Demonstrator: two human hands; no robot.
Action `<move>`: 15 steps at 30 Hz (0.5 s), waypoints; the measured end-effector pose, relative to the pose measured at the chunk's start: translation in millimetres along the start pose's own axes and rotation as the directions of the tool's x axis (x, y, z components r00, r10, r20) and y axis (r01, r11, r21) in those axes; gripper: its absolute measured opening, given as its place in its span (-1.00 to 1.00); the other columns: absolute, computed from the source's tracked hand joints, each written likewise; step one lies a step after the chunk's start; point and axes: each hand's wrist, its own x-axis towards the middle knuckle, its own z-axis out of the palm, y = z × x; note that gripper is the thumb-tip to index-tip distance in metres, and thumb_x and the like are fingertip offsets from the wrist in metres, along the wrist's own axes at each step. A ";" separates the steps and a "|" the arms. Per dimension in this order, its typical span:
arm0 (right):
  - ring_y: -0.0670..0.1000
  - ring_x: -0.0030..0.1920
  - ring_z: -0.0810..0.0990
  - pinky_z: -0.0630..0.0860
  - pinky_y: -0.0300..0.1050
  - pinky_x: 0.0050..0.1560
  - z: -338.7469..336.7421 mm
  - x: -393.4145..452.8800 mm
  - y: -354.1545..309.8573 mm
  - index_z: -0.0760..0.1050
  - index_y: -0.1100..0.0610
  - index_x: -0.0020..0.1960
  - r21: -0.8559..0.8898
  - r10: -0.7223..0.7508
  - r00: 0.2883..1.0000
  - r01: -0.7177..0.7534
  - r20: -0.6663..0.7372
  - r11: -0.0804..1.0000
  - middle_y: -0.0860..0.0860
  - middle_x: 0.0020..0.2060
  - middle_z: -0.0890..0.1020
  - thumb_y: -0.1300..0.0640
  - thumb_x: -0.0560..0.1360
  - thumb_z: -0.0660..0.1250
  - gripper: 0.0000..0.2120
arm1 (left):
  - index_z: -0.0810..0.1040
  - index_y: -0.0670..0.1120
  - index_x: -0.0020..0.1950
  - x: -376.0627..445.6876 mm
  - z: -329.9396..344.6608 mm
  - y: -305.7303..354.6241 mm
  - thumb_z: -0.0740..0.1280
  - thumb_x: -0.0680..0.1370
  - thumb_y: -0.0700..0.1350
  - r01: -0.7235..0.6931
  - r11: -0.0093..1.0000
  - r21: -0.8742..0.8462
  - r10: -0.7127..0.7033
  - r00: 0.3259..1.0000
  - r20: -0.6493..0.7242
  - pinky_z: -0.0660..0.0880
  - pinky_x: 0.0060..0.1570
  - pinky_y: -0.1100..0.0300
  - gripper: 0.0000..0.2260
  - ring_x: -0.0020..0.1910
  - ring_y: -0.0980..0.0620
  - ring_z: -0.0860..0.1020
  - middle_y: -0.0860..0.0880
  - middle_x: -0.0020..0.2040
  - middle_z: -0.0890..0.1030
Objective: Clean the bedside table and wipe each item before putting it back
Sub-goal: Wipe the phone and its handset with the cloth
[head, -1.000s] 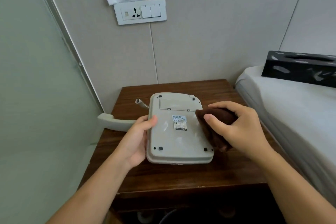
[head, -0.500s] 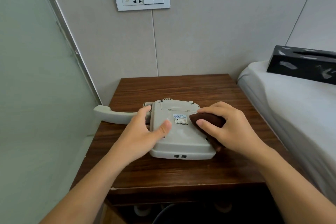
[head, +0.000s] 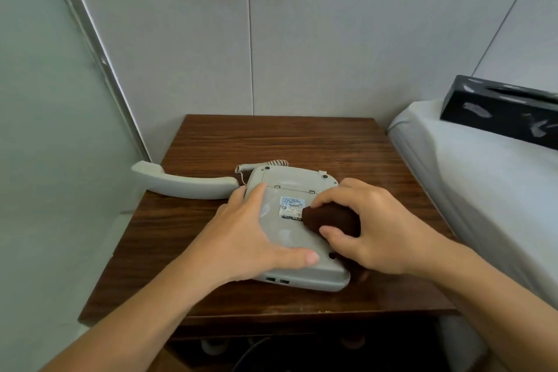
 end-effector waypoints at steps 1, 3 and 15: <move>-0.17 0.02 0.56 0.48 -0.30 0.09 -1.7 6.7 4.0 0.58 -0.18 0.20 -0.016 0.017 1.000 -0.017 -0.002 1.000 -0.21 0.00 0.55 -0.05 0.47 0.47 -0.69 | -0.07 0.22 0.66 -1.0 -1.3 0.0 0.37 -0.04 0.69 0.004 1.000 -0.004 -0.004 1.000 0.008 0.33 0.49 -0.07 0.39 0.60 0.10 0.13 0.28 0.62 0.00; -0.11 0.03 0.58 0.55 -0.08 0.14 -5.3 21.5 12.3 0.59 -0.16 0.19 -0.033 0.066 0.998 -0.067 -0.025 0.997 -0.15 0.01 0.59 -0.05 0.48 0.46 -0.71 | -0.10 0.20 0.66 -1.7 -3.1 0.2 0.39 -0.03 0.66 0.012 1.000 -0.010 -0.012 1.000 0.020 0.32 0.50 -0.06 0.39 0.59 0.11 0.11 0.30 0.61 -0.02; -0.21 0.05 0.59 0.45 -0.39 0.06 -26.1 2.2 -1.9 0.69 -0.17 0.05 0.052 0.035 0.980 -0.046 0.195 0.998 -0.25 -0.05 0.60 -0.04 0.44 0.52 -0.81 | -0.12 0.24 0.64 -4.8 -3.1 5.6 0.45 0.05 0.61 -0.025 0.999 0.048 0.023 0.998 0.060 0.35 0.47 0.00 0.32 0.56 0.14 0.16 0.30 0.57 0.04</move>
